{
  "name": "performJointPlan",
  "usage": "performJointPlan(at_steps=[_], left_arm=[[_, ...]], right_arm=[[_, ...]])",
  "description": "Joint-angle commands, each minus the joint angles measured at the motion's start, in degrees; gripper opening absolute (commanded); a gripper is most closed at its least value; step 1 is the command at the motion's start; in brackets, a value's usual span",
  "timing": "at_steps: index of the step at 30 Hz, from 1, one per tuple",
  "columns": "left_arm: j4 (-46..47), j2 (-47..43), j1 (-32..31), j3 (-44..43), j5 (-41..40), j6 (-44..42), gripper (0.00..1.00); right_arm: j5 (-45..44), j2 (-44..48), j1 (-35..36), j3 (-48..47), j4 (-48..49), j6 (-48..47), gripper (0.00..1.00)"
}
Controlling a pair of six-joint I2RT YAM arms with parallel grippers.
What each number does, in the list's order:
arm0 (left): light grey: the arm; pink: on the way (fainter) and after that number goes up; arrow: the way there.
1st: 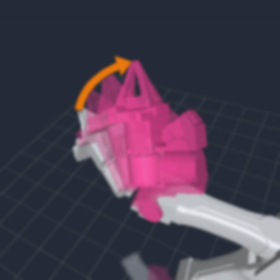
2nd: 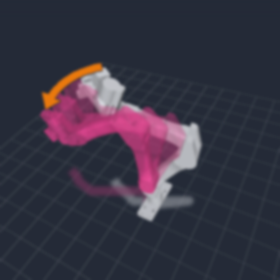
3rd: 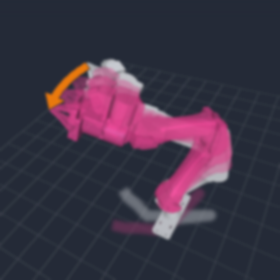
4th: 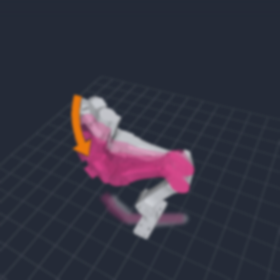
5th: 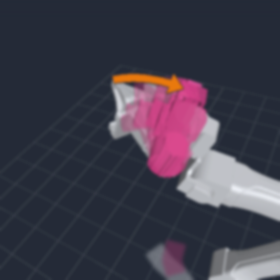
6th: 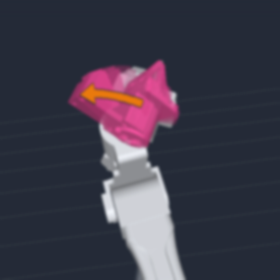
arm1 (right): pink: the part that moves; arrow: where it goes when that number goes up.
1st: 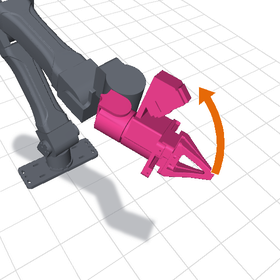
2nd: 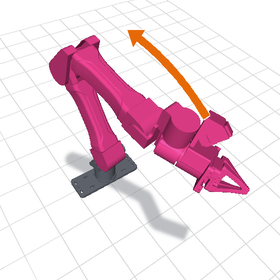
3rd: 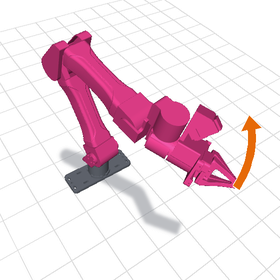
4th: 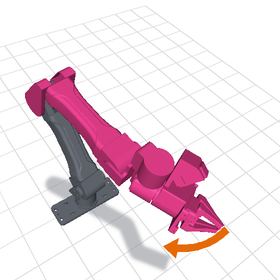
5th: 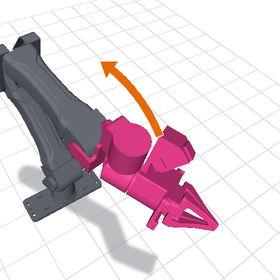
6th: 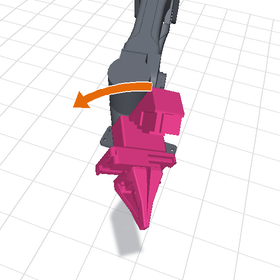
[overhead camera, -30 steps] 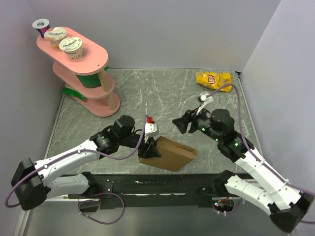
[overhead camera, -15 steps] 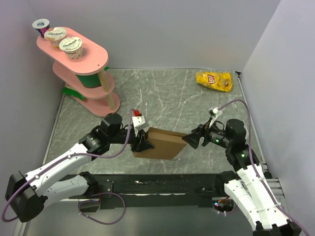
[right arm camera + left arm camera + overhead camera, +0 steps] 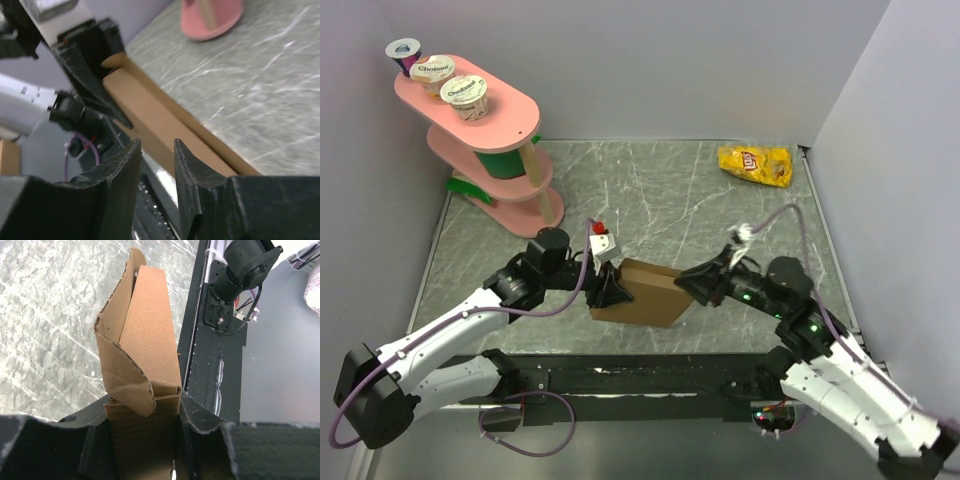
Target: Fold the paper box
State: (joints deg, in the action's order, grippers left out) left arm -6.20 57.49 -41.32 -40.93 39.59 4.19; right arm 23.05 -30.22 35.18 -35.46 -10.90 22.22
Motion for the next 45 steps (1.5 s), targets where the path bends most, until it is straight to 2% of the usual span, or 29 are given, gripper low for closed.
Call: performJointPlan(at_steps=[1, 3, 11, 18, 26, 30, 38, 45], left_arm=[[4.09, -0.80, 0.45, -0.38, 2.77, 0.91, 0.12], [4.26, -1.42, 0.45, -0.21, 2.51, 1.00, 0.12], [4.53, -2.56, 0.45, 0.15, 3.21, 1.09, 0.12], [5.58, -3.79, 0.45, 0.41, 2.77, 1.53, 0.12], [5.76, -5.37, 0.54, 1.20, 0.23, 1.97, 0.11], [7.41, -6.52, 0.89, 1.64, -0.83, 2.32, 0.10], [9.01, -7.92, 2.12, 2.61, -0.48, 3.55, 0.09], [9.54, -7.84, 2.74, 2.69, 1.01, 4.16, 0.09]], right_arm=[[-9.77, -6.51, 8.76, -3.38, 7.90, 0.54, 0.39], [-11.17, -8.27, 10.78, -2.95, 10.62, 1.07, 0.38], [-16.01, -11.53, 11.05, -4.09, 9.31, 0.81, 0.37], [-14.44, -15.48, 12.01, -3.92, 8.52, 1.25, 0.37], [-15.84, -18.56, 19.04, -0.40, 8.26, 7.31, 0.36], [-15.32, -19.97, 20.45, 0.48, 6.59, 11.34, 0.35], [-13.12, -20.93, 23.26, 5.14, 10.27, 17.94, 0.34], [-13.90, -21.73, 25.03, 3.57, 9.76, 15.84, 0.37]])
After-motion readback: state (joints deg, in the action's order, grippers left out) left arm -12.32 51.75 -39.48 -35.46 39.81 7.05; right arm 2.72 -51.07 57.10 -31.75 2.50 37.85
